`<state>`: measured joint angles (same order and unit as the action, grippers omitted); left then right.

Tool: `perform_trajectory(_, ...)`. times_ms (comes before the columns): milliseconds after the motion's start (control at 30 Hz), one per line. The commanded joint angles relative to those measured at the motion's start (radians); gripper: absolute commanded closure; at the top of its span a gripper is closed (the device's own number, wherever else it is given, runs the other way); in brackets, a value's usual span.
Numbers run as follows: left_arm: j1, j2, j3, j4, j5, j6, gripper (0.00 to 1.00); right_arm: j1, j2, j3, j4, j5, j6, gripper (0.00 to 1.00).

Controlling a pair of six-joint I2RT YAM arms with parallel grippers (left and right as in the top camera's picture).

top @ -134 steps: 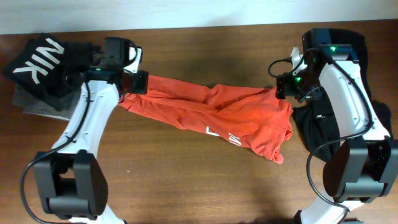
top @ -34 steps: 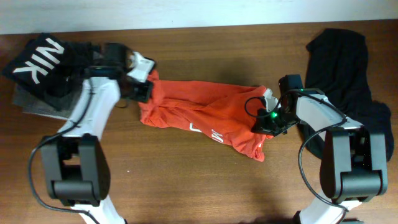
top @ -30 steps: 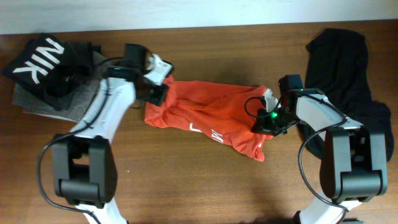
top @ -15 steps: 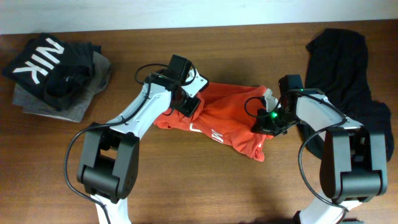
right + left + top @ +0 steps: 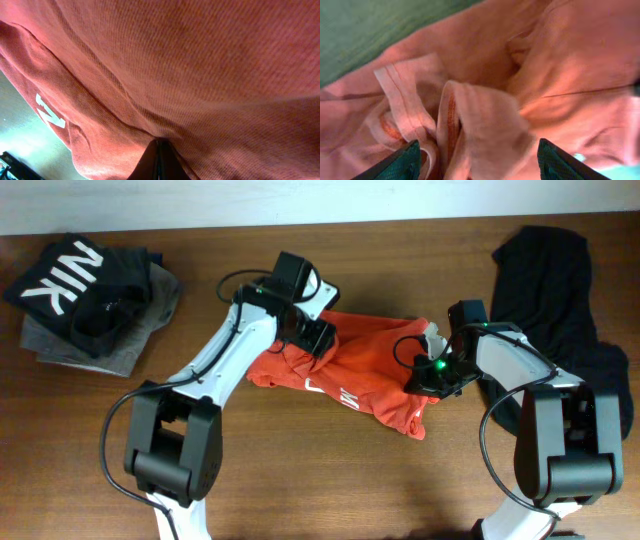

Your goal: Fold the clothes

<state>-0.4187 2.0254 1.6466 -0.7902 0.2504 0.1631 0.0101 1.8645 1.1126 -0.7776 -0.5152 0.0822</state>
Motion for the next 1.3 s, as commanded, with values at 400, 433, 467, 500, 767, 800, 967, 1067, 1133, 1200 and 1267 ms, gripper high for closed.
perform_trajectory(400,0.124,0.001,0.087,-0.171,-0.222,-0.235,0.56,0.002,-0.010,0.013,0.000,-0.012,0.003,0.96)
perform_trajectory(433,0.135,0.016,0.087,-0.182,-0.220,-0.240,0.62,0.002,-0.010,0.013,0.000,-0.012,0.001,0.96)
perform_trajectory(467,0.143,0.030,0.087,-0.187,-0.217,-0.241,0.67,0.002,-0.010,0.013,0.000,-0.012,0.001,0.96)
perform_trajectory(500,0.149,0.044,0.087,-0.190,-0.213,-0.241,0.72,0.002,-0.010,0.013,0.000,-0.012,0.001,0.96)
perform_trajectory(767,0.122,0.117,0.087,-0.196,-0.185,-0.241,0.99,0.002,-0.010,0.013,0.000,-0.012,0.001,0.96)
perform_trajectory(800,0.114,0.117,0.087,-0.194,-0.172,-0.241,0.99,0.002,-0.010,0.013,0.000,-0.012,0.001,0.96)
perform_trajectory(967,0.082,0.115,0.111,-0.190,-0.082,-0.241,0.99,0.002,-0.010,0.013,0.003,-0.004,0.001,0.96)
perform_trajectory(1067,0.064,0.115,0.116,-0.191,-0.027,-0.241,0.99,0.002,-0.010,0.013,0.002,-0.004,0.001,0.96)
perform_trajectory(1133,0.052,0.115,0.116,-0.191,-0.001,-0.241,0.99,0.002,-0.010,0.013,0.002,-0.004,0.001,0.96)
perform_trajectory(1200,0.039,0.115,0.117,-0.187,0.022,-0.241,0.99,0.001,-0.010,0.013,0.003,-0.004,0.001,0.96)
perform_trajectory(1267,0.023,0.115,0.129,-0.184,0.024,-0.241,0.99,0.000,-0.010,0.013,0.003,-0.004,0.001,0.96)
